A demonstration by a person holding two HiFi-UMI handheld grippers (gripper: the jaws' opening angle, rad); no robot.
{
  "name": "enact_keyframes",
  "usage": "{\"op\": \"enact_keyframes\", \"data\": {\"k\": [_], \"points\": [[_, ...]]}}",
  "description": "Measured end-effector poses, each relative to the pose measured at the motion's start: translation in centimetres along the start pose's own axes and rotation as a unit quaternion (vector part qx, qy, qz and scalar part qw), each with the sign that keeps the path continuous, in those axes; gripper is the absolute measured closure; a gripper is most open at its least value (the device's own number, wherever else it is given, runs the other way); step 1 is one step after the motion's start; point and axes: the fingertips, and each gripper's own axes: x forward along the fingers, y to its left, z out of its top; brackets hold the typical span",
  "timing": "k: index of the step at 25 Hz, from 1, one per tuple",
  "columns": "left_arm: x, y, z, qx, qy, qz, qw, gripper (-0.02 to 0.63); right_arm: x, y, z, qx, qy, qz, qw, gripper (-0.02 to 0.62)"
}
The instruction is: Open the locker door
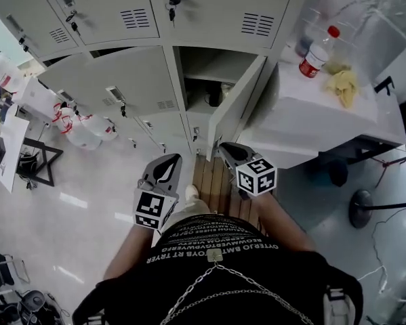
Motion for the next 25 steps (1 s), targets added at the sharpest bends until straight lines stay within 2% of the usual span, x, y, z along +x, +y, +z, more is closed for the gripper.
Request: {"op": "enact_keyframes", "data": {"k": [3, 6, 7, 10, 12, 15, 19, 21, 25], "points": [[0.1, -1.5, 0.3, 0.011, 0.000, -0.011, 0.9999, 0.601, -2.7, -2.8, -0.2, 0.022, -0.019, -0.032, 0.999, 0.575], [0.2, -2.1, 0.9, 0.013, -0.008, -0.012, 0.9998, 0.601, -5.1, -3.7, -0.1, 0.018, -0.033, -0.045, 0.998, 0.570], [0.2, -2.3, 0.9, 0.012, -0.008, -0.013, 0.9998, 0.601, -5.5, -3.4, -0.2, 0.013, -0.034, -0.041, 0.998, 0.554], [0.3, -3.3, 1.0, 0.015, -0.007, -0.022, 0.9996, 0.601, -5.3, -1.1, -0.8, -0.005, -0.027, -0.013, 1.000, 0.430], [0.3, -3.9, 0.9, 0.019, -0.006, -0.027, 0.9994, 0.601, -4.3, 0.2, -1.0, -0.018, -0.020, -0.006, 1.000, 0.370], [0.1, -4.5, 0.9, 0.022, -0.006, -0.029, 0.9993, 0.601, -2.5, 0.5, -0.4, -0.035, -0.013, -0.028, 0.999, 0.335], [-0.5, -4.8, 0.2, 0.024, 0.000, -0.027, 0.9994, 0.601, -1.0, -0.4, 0.6, -0.055, -0.012, -0.072, 0.996, 0.322], [-0.7, -4.7, 0.2, 0.021, 0.000, -0.023, 0.9995, 0.601, -0.7, -0.7, 0.8, -0.059, -0.013, -0.079, 0.995, 0.278], [-1.3, -4.4, -0.3, 0.015, -0.001, -0.015, 0.9998, 0.601, -1.7, -1.0, 0.5, -0.057, -0.012, -0.082, 0.995, 0.276]]}}
